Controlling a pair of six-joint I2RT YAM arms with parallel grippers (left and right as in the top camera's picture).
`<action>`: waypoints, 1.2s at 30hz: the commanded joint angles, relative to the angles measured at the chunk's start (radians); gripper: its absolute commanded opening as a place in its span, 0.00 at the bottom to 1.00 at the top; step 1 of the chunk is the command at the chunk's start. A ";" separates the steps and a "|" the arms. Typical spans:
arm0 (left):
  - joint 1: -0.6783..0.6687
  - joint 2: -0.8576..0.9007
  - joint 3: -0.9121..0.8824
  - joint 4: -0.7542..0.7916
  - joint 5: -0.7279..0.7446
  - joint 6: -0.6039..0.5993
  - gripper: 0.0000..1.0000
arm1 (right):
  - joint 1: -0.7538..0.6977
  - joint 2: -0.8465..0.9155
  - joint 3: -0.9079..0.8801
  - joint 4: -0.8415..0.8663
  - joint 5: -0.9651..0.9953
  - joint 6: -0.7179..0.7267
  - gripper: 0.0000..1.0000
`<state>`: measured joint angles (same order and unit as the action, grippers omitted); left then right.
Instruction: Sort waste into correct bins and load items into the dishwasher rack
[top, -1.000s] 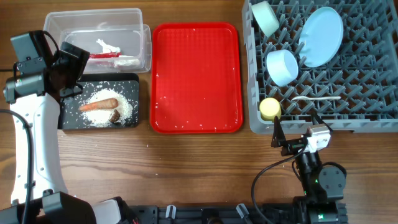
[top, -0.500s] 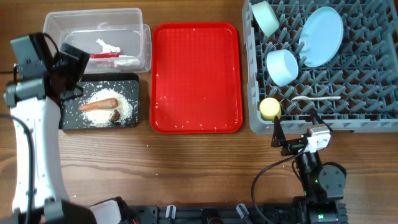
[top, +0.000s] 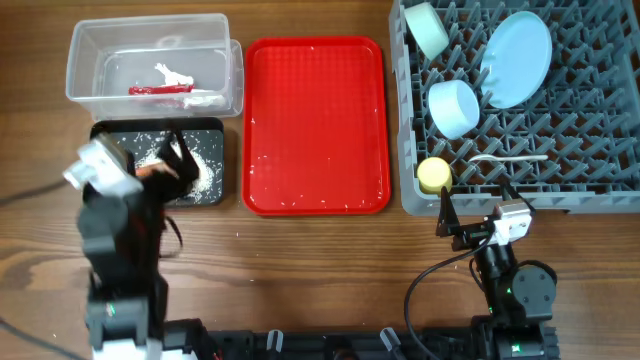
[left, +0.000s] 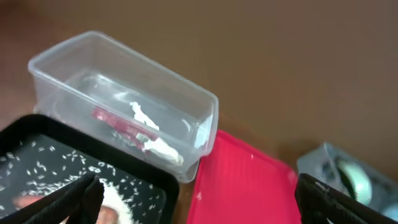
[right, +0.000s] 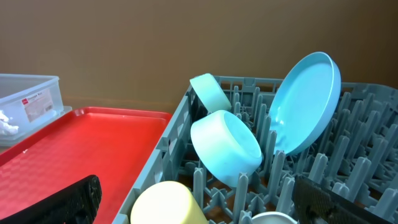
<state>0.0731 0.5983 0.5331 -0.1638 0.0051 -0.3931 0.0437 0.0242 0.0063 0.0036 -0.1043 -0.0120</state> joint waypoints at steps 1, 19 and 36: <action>-0.042 -0.196 -0.143 0.012 -0.026 0.155 1.00 | -0.007 0.000 -0.001 0.003 -0.005 0.014 1.00; -0.071 -0.596 -0.482 0.029 -0.026 0.154 1.00 | -0.007 0.000 -0.001 0.003 -0.005 0.014 1.00; -0.071 -0.595 -0.488 0.003 -0.021 0.154 1.00 | -0.007 0.000 -0.001 0.003 -0.005 0.014 1.00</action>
<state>0.0071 0.0139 0.0521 -0.1642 -0.0067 -0.2630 0.0437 0.0242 0.0063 0.0036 -0.1043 -0.0120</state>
